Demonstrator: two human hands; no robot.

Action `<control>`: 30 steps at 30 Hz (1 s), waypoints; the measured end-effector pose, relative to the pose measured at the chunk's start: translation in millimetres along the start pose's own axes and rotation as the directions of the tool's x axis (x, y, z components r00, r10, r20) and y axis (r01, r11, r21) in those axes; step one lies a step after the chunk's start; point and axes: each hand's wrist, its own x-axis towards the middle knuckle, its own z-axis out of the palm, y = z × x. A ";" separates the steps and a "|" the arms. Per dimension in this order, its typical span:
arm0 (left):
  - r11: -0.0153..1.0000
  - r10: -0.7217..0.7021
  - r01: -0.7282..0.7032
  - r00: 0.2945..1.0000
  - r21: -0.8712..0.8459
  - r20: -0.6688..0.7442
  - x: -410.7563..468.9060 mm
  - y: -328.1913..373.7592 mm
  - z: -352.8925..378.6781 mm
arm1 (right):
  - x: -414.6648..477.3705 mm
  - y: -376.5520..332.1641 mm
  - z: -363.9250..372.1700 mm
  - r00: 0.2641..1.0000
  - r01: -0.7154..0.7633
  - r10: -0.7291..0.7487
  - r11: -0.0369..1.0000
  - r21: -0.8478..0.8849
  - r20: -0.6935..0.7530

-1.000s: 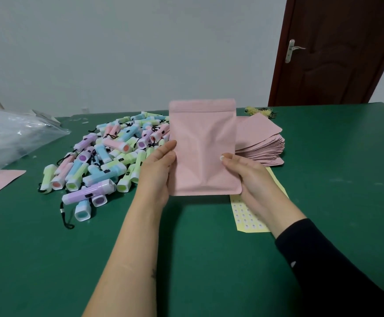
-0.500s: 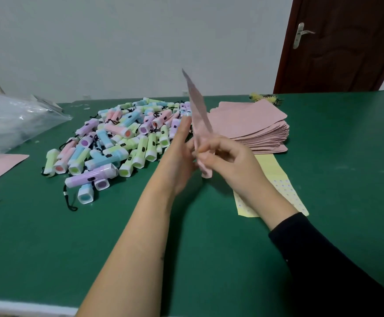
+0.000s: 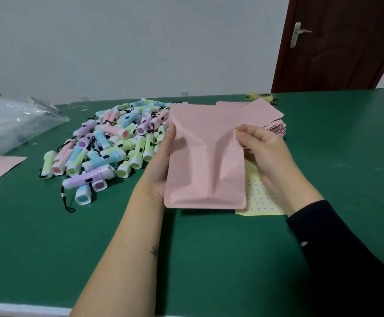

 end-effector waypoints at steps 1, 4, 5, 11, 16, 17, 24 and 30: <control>1.000 -0.026 0.026 1.000 0.010 0.003 -1.1 -0.4 0.8 | 0.9 0.5 -1.7 1.000 0.001 0.000 0.999 -0.047 0.017; 0.997 -0.071 0.070 0.997 0.022 0.006 -2.4 -2.9 0.9 | 0.0 0.7 -1.8 0.997 0.069 -0.061 0.977 -0.201 0.045; 0.997 -0.077 0.077 0.997 0.021 0.022 -3.0 -3.2 1.9 | -0.6 0.4 -1.1 0.994 0.103 -0.094 0.960 -0.259 0.046; 0.996 -0.084 0.086 0.996 -0.033 0.042 -1.0 -2.9 0.4 | -1.9 -0.5 0.5 0.984 0.174 -0.148 0.890 -0.422 0.095; 0.998 -0.062 0.062 0.997 -0.006 0.044 -1.8 -1.3 -0.5 | -1.4 3.4 2.9 0.978 0.209 -0.182 0.861 -0.464 0.103; 0.998 -0.059 0.059 0.998 0.004 0.034 -1.7 -1.4 -0.7 | -1.3 4.2 3.3 0.976 0.218 -0.195 0.855 -0.471 0.097; 0.998 -0.049 0.050 0.998 0.024 -0.049 -0.3 -1.5 0.1 | -2.8 6.0 3.0 0.954 0.285 -0.294 0.808 -0.516 0.067; 0.998 -0.058 0.059 0.998 0.021 -0.030 -2.4 -1.8 3.9 | -2.2 7.4 1.8 0.933 0.336 -0.349 0.746 -0.575 0.093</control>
